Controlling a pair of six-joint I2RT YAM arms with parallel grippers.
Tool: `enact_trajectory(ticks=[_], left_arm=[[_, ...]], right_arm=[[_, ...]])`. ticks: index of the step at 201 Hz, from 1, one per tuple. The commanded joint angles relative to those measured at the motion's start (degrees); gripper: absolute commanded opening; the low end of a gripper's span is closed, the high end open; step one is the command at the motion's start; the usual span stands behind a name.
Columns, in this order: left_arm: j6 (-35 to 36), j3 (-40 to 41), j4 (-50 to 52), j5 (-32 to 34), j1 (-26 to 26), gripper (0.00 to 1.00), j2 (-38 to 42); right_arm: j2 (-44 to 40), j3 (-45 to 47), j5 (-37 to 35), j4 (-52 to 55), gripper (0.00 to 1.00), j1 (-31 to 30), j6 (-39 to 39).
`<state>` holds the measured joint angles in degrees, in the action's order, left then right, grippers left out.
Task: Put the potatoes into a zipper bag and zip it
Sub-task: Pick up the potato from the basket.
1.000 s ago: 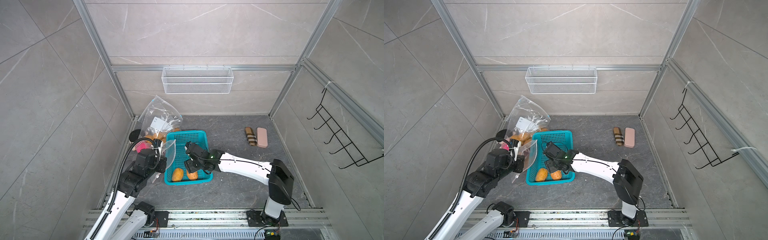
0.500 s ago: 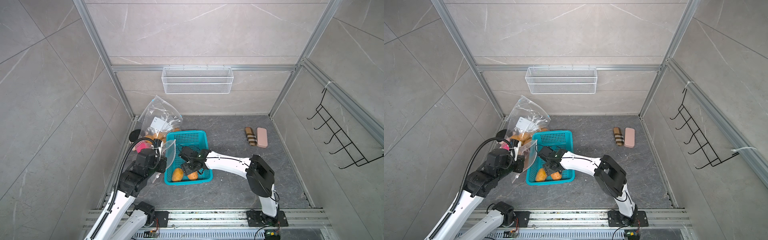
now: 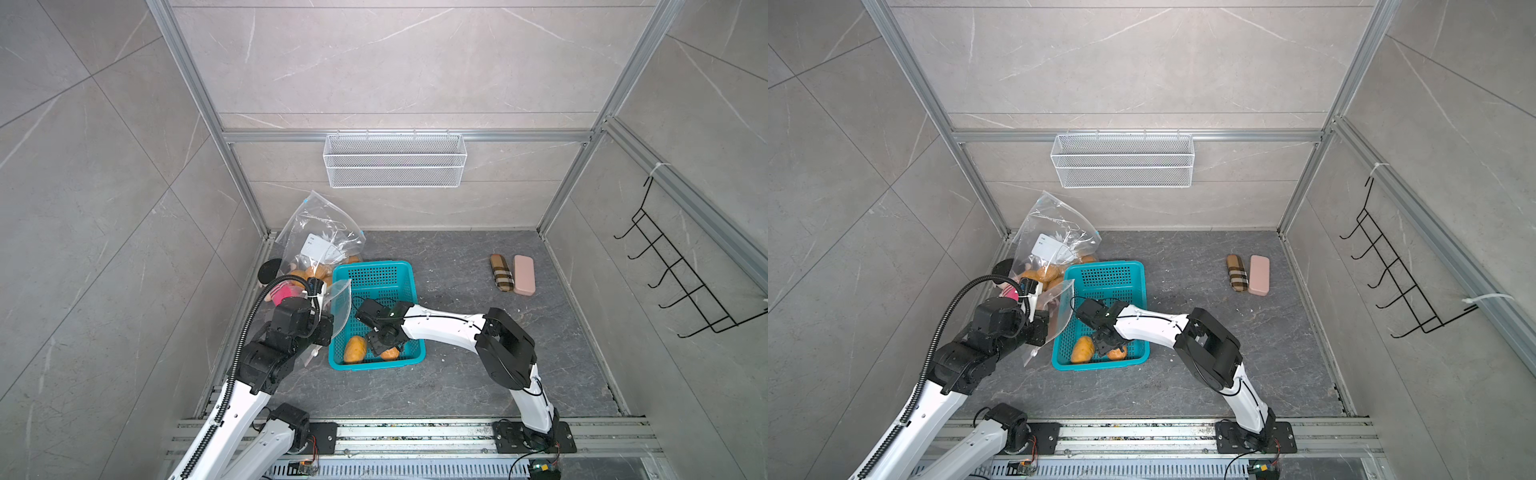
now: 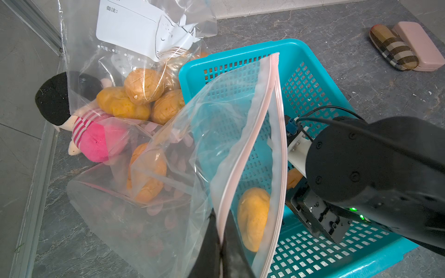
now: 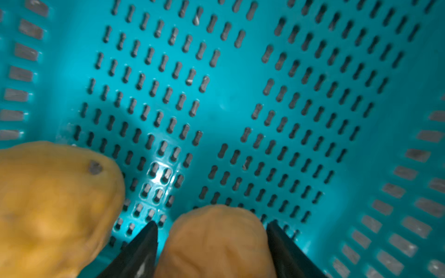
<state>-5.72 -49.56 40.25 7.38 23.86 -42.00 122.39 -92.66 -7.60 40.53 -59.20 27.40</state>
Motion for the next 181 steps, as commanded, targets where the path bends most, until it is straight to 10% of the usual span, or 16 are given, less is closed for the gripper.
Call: enact_trajectory(ticks=[1, 81, 181], left_arm=[[1.2, 0.0, -1.1, 0.4, 0.0, 0.00, -0.1], [1.1, 0.0, -1.1, 0.4, 0.0, 0.00, 0.1], [1.1, 0.0, -1.1, 0.2, -0.1, 0.00, 0.1]], right_arm=[[1.5, -1.7, 1.4, 1.3, 0.66, 0.3, 0.3], [-4.7, 1.6, 2.4, -2.7, 0.59, 0.4, -0.1], [-32.9, 20.4, 2.8, -30.9, 0.57, 0.4, 4.6]])
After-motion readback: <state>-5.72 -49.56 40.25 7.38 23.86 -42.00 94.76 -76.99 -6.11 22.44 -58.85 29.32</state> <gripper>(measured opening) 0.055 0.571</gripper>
